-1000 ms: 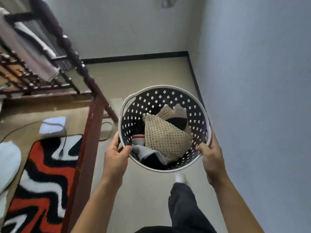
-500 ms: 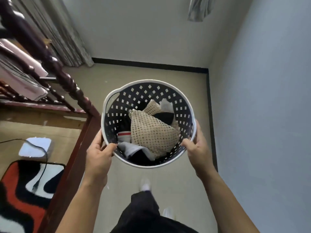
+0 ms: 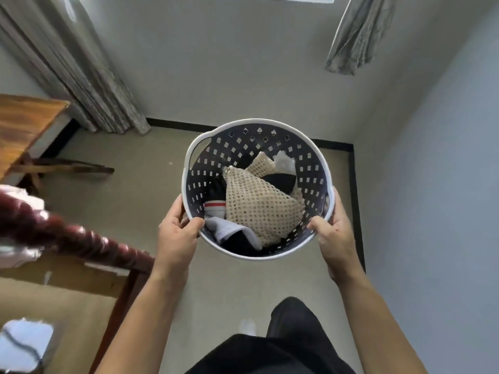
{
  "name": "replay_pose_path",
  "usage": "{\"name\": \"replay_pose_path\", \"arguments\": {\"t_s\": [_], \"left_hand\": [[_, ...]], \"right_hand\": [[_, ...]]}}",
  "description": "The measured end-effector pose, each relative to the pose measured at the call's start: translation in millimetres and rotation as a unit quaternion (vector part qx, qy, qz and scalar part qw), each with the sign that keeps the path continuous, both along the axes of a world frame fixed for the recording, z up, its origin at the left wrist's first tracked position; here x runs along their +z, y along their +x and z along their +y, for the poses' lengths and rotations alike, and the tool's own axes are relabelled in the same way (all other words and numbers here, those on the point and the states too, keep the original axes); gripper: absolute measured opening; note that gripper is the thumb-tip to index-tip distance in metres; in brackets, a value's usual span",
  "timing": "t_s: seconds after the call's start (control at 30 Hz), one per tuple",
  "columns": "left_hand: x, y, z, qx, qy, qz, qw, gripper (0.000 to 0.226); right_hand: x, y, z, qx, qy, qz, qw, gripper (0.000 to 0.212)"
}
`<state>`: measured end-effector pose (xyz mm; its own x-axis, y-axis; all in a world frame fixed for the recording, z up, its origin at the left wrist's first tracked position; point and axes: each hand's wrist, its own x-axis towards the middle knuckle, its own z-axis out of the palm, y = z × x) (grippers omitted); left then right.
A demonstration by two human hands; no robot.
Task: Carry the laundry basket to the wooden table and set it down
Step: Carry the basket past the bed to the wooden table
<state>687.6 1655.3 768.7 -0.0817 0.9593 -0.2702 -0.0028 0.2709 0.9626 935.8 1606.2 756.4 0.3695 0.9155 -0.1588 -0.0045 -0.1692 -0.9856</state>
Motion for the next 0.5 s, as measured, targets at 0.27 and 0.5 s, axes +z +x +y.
{"name": "replay_pose_path", "arguments": {"t_s": [0.27, 0.5], "left_hand": [[-14, 34, 206, 0.058, -0.004, 0.033, 0.998, 0.063], [-6, -3, 320, 0.217, 0.0, 0.039, 0.975, 0.055]], "right_hand": [[-21, 33, 231, 0.041, -0.015, 0.016, 0.999, 0.067], [-5, -4, 427, 0.197, -0.021, 0.013, 0.98, 0.076]]}}
